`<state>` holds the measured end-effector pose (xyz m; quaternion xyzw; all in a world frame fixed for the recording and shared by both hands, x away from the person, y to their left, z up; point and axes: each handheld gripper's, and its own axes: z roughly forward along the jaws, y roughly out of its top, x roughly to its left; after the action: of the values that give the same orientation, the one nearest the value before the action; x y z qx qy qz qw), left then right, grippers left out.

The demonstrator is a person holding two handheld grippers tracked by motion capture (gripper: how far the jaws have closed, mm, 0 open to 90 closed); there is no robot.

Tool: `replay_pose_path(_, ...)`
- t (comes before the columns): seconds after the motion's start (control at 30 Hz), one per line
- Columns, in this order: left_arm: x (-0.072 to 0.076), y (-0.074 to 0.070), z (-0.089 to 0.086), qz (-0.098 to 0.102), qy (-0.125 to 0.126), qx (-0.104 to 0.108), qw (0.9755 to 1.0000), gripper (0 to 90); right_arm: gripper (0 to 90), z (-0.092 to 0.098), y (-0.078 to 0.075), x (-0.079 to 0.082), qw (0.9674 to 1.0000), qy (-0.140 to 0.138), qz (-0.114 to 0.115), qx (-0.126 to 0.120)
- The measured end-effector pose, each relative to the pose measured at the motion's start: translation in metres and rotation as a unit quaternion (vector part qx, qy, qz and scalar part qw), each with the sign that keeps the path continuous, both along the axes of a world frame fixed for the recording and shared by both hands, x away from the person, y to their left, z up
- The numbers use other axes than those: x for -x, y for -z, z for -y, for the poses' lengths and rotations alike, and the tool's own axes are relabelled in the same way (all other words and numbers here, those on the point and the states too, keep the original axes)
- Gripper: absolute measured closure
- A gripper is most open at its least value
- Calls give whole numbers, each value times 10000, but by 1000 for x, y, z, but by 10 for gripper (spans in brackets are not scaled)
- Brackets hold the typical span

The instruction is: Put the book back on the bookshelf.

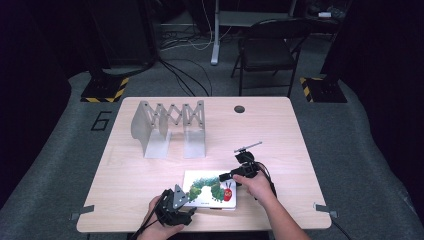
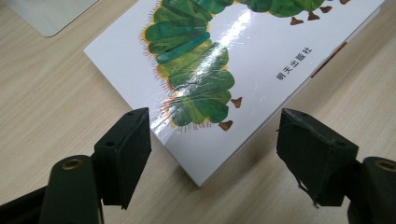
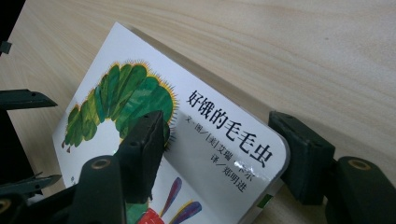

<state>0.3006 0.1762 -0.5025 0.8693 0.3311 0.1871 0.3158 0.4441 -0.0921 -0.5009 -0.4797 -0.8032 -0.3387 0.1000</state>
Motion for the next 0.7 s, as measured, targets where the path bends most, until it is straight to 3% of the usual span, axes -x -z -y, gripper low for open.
replay_pose_path(0.27,-5,-5,-10,-128,-69,179,9997,265,372,0,0,1,10000,18,14,3)
replay_pose_path(0.7,-13,-11,-24,-10,-314,386,9988,266,371,1,1,1,10000,2,87,13)
